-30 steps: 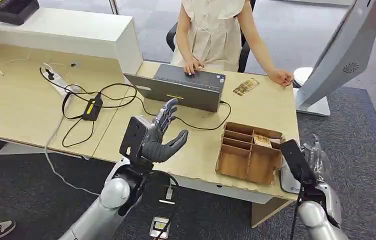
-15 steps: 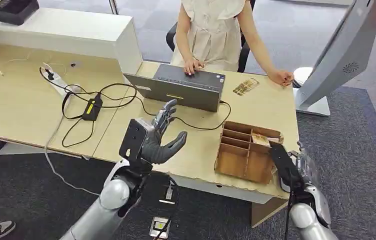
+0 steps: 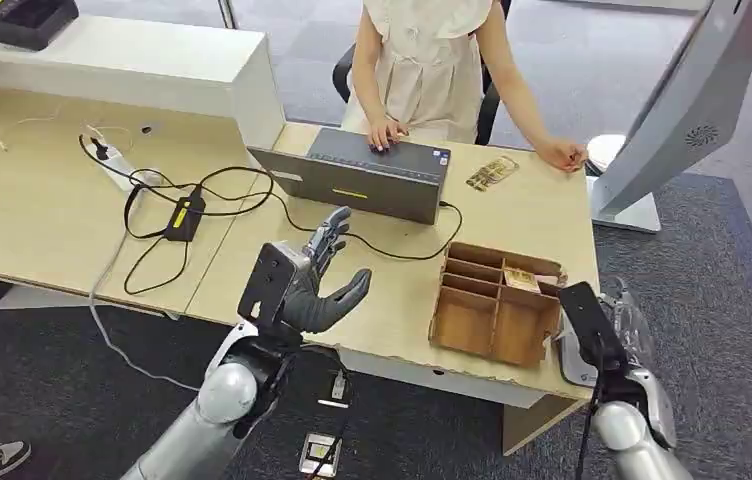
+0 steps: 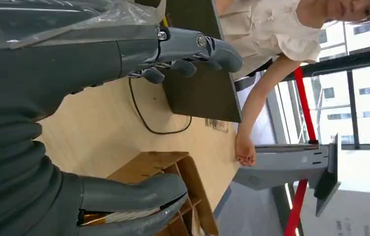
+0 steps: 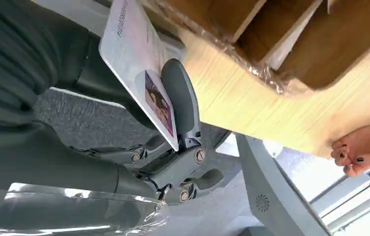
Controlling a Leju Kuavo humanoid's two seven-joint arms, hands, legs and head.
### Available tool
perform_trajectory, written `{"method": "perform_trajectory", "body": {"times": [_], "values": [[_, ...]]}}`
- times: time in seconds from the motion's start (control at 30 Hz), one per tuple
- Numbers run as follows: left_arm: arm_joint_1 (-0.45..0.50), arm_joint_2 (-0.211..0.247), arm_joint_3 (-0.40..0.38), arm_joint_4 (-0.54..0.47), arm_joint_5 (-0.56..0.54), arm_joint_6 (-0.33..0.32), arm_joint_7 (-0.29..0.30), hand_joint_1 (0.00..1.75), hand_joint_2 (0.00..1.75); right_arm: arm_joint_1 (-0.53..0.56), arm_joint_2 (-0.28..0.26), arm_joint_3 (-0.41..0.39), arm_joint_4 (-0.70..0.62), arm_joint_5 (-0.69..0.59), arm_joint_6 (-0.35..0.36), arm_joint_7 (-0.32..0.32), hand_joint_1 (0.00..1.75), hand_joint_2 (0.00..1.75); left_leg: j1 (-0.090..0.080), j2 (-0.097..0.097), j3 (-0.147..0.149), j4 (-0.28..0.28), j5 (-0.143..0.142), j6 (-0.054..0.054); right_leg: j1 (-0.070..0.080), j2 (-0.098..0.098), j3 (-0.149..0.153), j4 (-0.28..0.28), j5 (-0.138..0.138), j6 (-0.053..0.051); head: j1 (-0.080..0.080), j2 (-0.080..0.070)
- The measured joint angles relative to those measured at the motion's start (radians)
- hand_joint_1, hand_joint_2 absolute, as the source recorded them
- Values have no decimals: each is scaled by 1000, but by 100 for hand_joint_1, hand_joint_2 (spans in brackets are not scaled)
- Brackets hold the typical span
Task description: Pass the card to the sensor for recognition and then transmit it.
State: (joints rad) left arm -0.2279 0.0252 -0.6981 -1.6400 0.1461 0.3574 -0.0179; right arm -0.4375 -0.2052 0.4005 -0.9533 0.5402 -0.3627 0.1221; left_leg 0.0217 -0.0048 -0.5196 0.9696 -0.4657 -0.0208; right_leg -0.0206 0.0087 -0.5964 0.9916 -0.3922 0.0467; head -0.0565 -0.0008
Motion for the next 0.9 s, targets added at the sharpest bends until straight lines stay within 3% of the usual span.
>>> {"method": "perform_trajectory", "body": {"times": [0.37, 0.9], "values": [[0, 8, -1, -16, 10, 15, 26, 0, 175, 4, -55, -20, -14, 23, 26, 4, 175, 175, 0, 0, 0, 0, 0, 0, 0, 0, 0, 0, 0, 0, 0, 0], [-2, 20, -8, -32, 21, 17, 39, 0, 175, 18, -39, 7, 29, 196, 82, 37, 175, 175, 0, 0, 0, 0, 0, 0, 0, 0, 0, 0, 0, 0, 0, 0]]}}
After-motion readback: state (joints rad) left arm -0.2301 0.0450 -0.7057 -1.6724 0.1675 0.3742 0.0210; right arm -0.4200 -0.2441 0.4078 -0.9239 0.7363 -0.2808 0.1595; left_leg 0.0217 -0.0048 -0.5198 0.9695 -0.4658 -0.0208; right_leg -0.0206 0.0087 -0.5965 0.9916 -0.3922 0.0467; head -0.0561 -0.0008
